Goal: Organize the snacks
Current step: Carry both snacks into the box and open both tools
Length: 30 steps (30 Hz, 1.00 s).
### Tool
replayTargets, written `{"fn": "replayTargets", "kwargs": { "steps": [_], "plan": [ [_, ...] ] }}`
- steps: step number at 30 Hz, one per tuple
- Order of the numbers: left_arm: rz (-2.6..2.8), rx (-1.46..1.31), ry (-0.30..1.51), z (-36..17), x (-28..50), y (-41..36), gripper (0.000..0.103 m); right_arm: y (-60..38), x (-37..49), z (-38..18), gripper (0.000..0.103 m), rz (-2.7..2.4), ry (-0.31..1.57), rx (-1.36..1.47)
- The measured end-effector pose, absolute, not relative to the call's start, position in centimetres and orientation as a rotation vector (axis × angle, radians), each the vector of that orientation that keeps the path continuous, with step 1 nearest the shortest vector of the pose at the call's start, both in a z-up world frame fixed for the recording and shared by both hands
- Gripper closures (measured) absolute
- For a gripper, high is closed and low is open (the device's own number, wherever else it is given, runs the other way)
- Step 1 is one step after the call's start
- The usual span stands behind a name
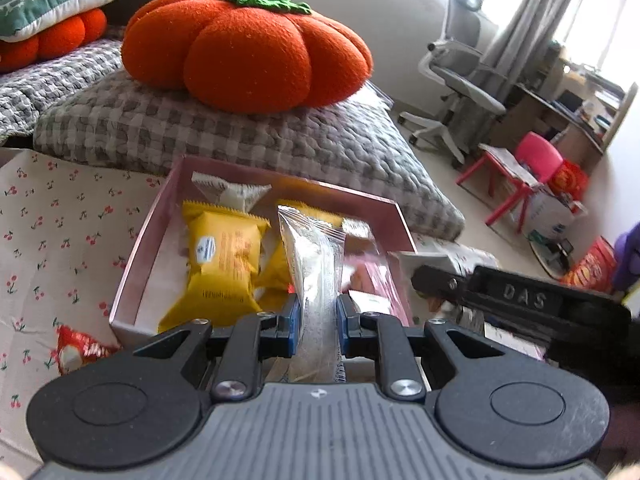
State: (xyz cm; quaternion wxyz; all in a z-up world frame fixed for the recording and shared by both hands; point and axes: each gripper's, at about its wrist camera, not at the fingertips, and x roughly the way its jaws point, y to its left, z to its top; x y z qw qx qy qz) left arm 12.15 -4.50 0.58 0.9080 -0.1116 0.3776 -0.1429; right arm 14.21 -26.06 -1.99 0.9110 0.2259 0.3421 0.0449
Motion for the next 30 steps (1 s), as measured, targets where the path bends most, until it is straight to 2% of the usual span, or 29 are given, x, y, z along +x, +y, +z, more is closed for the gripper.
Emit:
{"fn": "replayTargets", "kwargs": {
  "steps": [10, 20, 21, 23, 30],
  "plan": [
    [-0.24, -0.232, 0.703, -0.7, 13.9, -4.5, 0.086, -25.7, 15.4, -3.4, 0.059, 0.11, 0.709, 0.466],
    [-0.237, -0.237, 0.701, -1.4, 14.0, -3.6, 0.084, -25.3, 15.6, -3.9, 0.057, 0.126, 0.719, 0.467],
    [-0.227, -0.231, 0.695, -1.4, 14.0, -3.6, 0.08, -25.4, 15.6, -3.9, 0.056, 0.123, 0.718, 0.475],
    [-0.224, -0.219, 0.679, -1.0, 13.7, -3.6, 0.072, -25.7, 15.4, -3.7, 0.041, 0.122, 0.712, 0.497],
    [-0.24, -0.192, 0.691, -0.2, 13.2, -4.0, 0.049, -26.3, 15.0, -2.9, 0.034, 0.104, 0.695, 0.509]
  ]
}}
